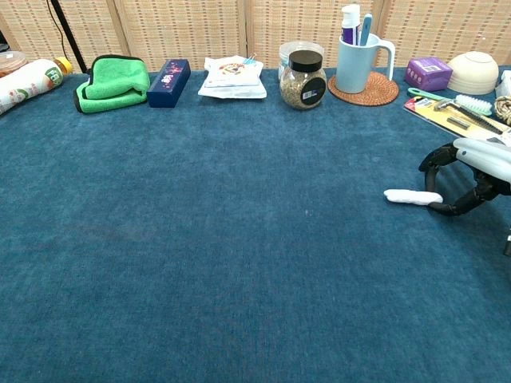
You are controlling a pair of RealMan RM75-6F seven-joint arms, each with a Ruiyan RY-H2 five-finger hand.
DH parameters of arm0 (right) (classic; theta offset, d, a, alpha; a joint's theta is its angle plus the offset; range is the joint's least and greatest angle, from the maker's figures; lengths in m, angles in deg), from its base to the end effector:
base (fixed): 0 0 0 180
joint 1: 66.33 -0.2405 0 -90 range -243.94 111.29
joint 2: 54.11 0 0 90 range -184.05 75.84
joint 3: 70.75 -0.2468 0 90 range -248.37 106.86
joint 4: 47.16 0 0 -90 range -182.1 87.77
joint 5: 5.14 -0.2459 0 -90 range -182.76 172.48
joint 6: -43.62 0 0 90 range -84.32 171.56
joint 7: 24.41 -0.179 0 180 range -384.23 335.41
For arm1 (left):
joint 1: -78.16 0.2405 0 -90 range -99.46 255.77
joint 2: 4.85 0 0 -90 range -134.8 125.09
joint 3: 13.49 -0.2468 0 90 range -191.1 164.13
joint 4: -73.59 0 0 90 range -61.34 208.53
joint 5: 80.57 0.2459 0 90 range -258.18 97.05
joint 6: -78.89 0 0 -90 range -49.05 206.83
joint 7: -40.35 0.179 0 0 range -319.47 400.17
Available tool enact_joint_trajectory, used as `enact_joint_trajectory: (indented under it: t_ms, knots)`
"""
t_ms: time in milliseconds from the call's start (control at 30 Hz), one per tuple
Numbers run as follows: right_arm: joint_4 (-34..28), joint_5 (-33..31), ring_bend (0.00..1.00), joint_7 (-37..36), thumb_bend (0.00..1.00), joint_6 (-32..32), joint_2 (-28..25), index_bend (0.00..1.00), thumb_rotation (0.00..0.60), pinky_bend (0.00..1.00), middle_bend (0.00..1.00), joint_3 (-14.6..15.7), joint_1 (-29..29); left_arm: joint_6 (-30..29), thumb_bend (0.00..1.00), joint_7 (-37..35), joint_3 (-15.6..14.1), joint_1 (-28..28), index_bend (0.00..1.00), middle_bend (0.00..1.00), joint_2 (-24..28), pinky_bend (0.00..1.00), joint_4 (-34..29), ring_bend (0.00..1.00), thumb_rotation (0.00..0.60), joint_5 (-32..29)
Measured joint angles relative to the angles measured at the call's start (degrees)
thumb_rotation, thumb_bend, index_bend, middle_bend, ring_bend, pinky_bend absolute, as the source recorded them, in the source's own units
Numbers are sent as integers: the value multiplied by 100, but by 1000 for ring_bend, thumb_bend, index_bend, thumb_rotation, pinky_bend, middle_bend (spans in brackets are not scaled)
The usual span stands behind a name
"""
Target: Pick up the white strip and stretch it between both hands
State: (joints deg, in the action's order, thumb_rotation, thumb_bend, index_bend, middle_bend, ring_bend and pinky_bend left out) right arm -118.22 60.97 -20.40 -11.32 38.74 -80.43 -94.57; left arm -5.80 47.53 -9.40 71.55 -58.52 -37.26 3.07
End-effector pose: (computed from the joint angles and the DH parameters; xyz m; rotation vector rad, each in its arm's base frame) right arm -0.2665 -0.3523 -0.0635 1.5585 -1.2516 0.8389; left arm -0.2558 0.2256 0.1497 -1.3853 -0.9042 -0.9378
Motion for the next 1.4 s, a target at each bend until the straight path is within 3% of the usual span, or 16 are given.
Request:
enact_joint_trajectory:
  t_ms: [467,833,1400]
  knots:
    - [-386,-78,142,-32,694,-68,-212,677,600,44,324,-76,43,76,432,52,5,-77,222,45,-58,23,25,41,600,67]
    - [-1290,202,144,-483,693,-340,-734,677,600,45,324,-170,170,466,432,163,38,-430,253,45,-231,23,140,45,600,320]
    - [-2458,294,144,-1002,694,-261,-1334,673,600,16,324,-309,138,1503,432,-55,376,-1853,316,45,-1264,23,796,35,600,1188]
